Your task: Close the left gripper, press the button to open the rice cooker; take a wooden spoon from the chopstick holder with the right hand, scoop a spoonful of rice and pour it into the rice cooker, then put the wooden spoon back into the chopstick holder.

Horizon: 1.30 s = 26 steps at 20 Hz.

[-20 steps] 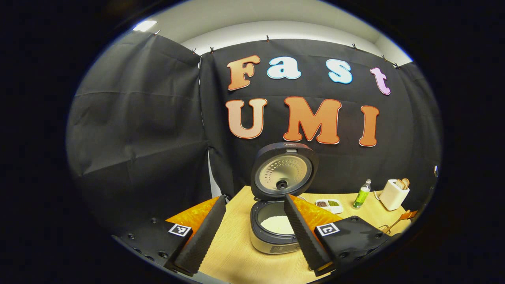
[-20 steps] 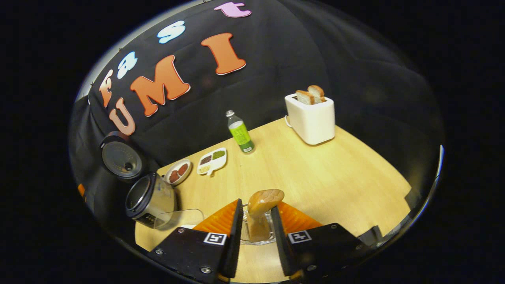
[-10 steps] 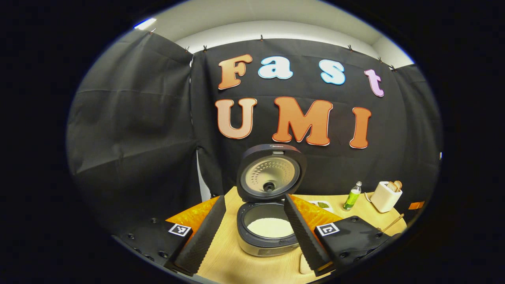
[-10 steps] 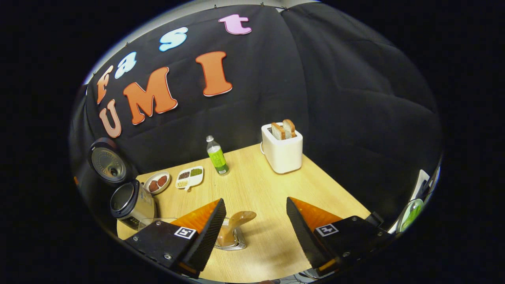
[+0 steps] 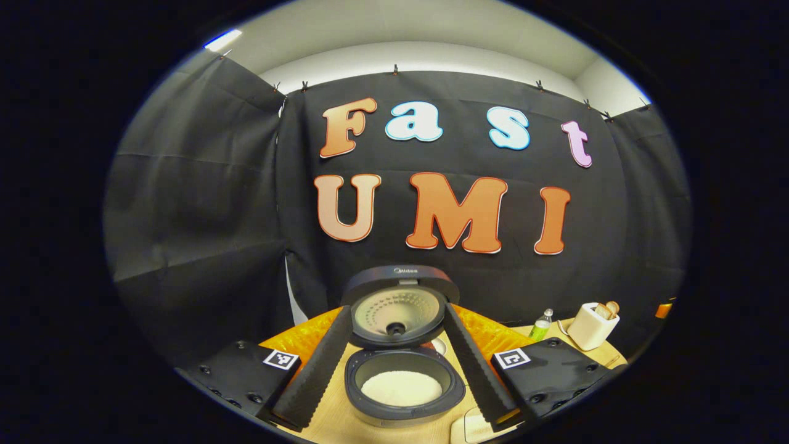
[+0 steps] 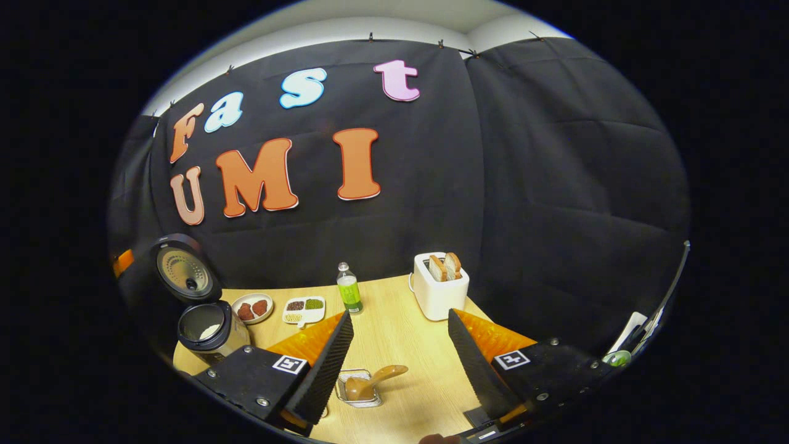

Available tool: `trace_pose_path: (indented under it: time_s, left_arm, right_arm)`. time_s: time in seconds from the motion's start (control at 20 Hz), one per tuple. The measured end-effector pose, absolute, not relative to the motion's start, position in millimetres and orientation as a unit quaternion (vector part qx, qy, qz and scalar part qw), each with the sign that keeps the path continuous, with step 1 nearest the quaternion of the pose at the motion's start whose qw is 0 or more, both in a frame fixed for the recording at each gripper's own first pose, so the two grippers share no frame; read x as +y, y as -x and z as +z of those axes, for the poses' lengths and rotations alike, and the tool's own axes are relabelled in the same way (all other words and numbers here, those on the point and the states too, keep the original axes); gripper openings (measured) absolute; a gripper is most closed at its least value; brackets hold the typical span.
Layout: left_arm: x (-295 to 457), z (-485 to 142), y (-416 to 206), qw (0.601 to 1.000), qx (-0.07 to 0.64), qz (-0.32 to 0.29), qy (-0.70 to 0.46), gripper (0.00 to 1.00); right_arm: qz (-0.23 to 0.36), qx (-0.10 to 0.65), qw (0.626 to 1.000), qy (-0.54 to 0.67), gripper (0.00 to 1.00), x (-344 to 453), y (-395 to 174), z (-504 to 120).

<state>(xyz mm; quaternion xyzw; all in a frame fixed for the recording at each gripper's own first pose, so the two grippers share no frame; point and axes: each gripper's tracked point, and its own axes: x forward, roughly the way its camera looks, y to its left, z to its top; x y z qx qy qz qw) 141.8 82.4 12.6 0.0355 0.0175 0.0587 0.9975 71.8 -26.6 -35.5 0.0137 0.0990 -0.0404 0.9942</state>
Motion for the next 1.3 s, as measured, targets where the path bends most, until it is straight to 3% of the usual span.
trace_pose_path:
  time_s: [0.35,0.55,0.6,0.65,0.7,0.75,0.95,1.3]
  left_arm:
    - [76.9,58.7,-257.8,0.998,0.028,0.046,-0.027,0.99]
    - [86.5,47.1,-320.0,0.996,0.059,0.056,-0.027,1.0]
    - [90.4,43.1,-334.3,0.995,0.064,0.062,-0.038,0.97]
    - [96.5,35.7,-346.4,0.994,0.073,0.069,-0.049,0.97]
    - [102.1,25.9,-354.1,0.992,0.089,0.076,-0.057,0.97]
    - [103.7,13.4,-358.2,0.99,0.1,0.078,-0.06,0.98]
    - [104.6,-22.1,-353.0,0.987,0.136,0.074,-0.045,1.0]
    - [93.0,-27.3,-320.8,0.991,0.106,0.058,-0.056,1.0]
  right_arm:
    - [-0.012,0.083,0.996,-0.008,0.95,0.8,-64.9,-17.3]
    - [-0.006,0.08,0.997,-0.009,0.95,9.2,-64.2,-16.8]
    - [-0.008,0.081,0.997,-0.008,1.0,10.7,-64.4,-17.2]
    - [-0.008,0.082,0.997,-0.009,0.95,11.7,-64.6,-17.7]
    - [-0.007,0.083,0.996,-0.012,1.0,13.4,-63.8,-17.6]
    - [-0.006,0.084,0.996,-0.015,0.95,14.2,-63.2,-17.5]
    - [-0.009,0.086,0.996,-0.022,0.95,12.7,-63.1,-19.5]
    - [0.014,0.09,0.995,-0.037,0.95,24.5,-60.1,-22.6]
